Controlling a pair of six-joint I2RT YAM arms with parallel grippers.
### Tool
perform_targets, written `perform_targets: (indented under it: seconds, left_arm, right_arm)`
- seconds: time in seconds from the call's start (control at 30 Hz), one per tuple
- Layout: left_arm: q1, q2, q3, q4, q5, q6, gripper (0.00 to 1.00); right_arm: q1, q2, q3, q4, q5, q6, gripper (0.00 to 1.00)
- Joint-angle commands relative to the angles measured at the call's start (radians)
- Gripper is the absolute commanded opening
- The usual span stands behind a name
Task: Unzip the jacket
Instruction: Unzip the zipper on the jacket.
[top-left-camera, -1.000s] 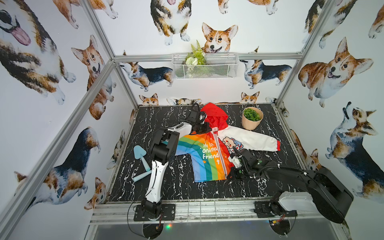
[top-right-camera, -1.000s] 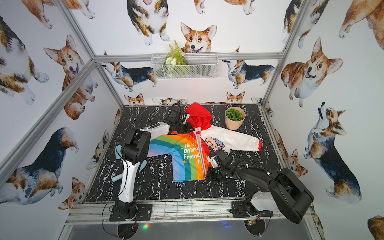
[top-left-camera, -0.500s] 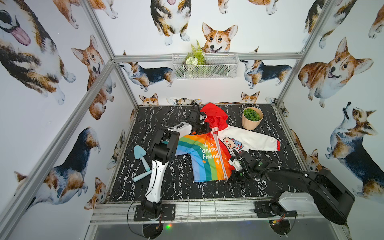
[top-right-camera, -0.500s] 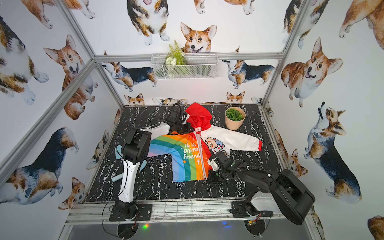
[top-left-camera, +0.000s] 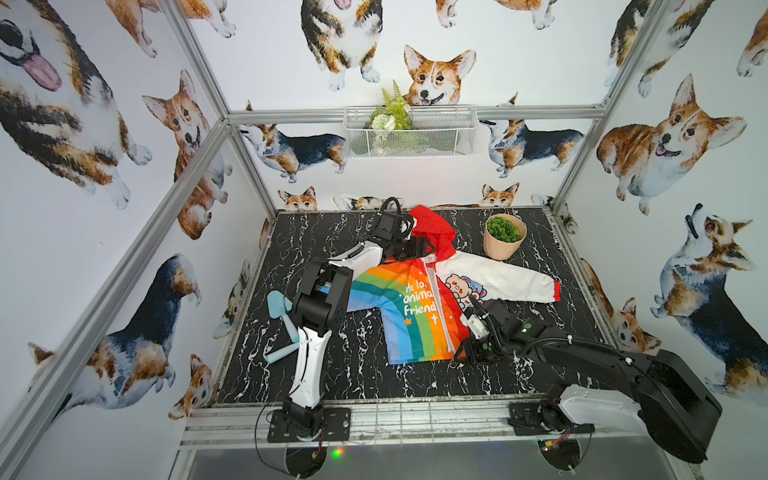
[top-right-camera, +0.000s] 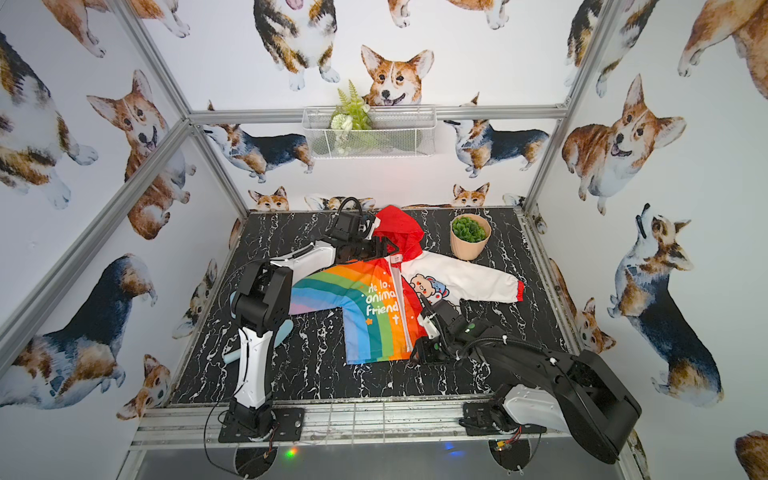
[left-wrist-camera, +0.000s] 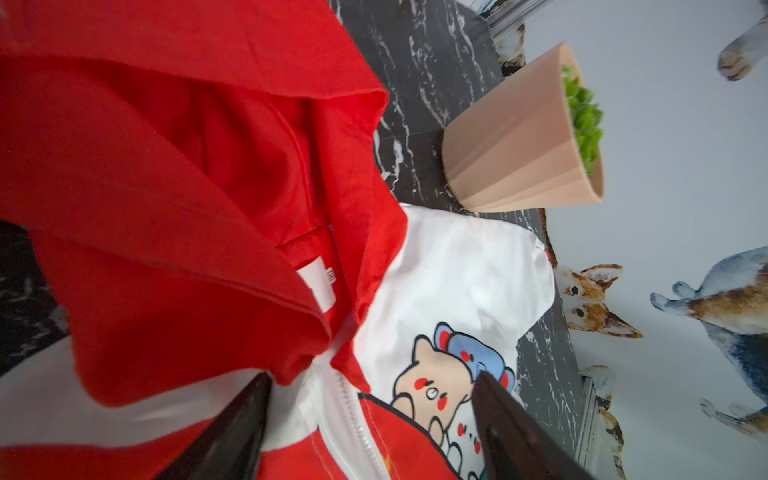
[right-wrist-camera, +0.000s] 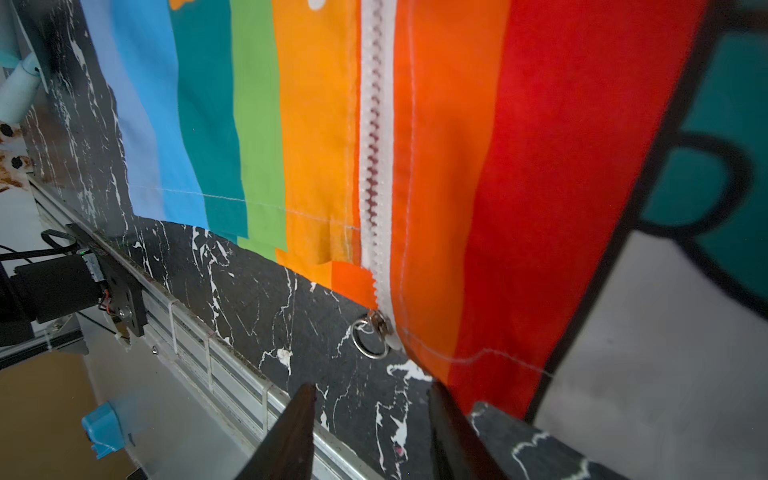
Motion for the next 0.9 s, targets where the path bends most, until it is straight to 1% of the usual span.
perform_targets:
  seconds: [0.0,0.03,0.1,0.17,0.23,0.33,0.43,0.53,0.63,0.7,0.8,0.87]
  left_arm:
    - [-0.019,-0.099,-0.021,-0.059,-0.119,0.062,0.90]
    - [-0.028,-0.132,-0.047,-0.069,-0.155,0.073,0.92]
    - [-0.053,-0.217,-0.104,-0.092,-0.232,0.090,0.94]
    - [-0.080,-0.301,-0.192,-0.095,-0.288,0.096,0.94]
    - [-0.118,-0.383,-0.289,-0.089,-0.324,0.097,0.95]
    - [-0.164,-0.448,-0.407,-0.066,-0.322,0.080,0.96]
    - [-0.201,-0.463,-0.453,-0.055,-0.352,0.076,0.98]
    - [-0.202,-0.454,-0.422,-0.075,-0.374,0.084,1.00]
    - [-0.198,-0.434,-0.361,-0.102,-0.411,0.097,1.00]
    - [-0.195,-0.435,-0.328,-0.113,-0.414,0.099,1.00]
    - [-0.195,-0.463,-0.328,-0.127,-0.418,0.103,1.00]
    - [-0.195,-0.532,-0.363,-0.157,-0.436,0.102,0.99]
  right_arm:
    - [0.001,-0.100,0.046,-0.168,0.214,-0.005,0.47]
    - [0.003,-0.130,0.049,-0.183,0.275,0.008,0.47]
    - [0.000,-0.184,0.060,-0.204,0.403,0.029,0.50]
    - [-0.012,-0.205,0.077,-0.230,0.476,0.043,0.53]
    - [-0.048,-0.200,0.091,-0.237,0.511,0.051,0.56]
    - [-0.122,-0.185,0.083,-0.210,0.466,0.050,0.56]
    - [-0.152,-0.170,0.077,-0.173,0.434,0.035,0.56]
    - [-0.151,-0.142,0.082,-0.158,0.406,0.027,0.55]
    - [-0.152,-0.129,0.076,-0.130,0.331,0.016,0.53]
    - [-0.151,-0.134,0.062,-0.091,0.284,0.012,0.51]
    - [-0.151,-0.133,0.048,-0.025,0.222,0.012,0.47]
    - [-0.151,-0.099,0.063,0.006,0.153,0.001,0.44]
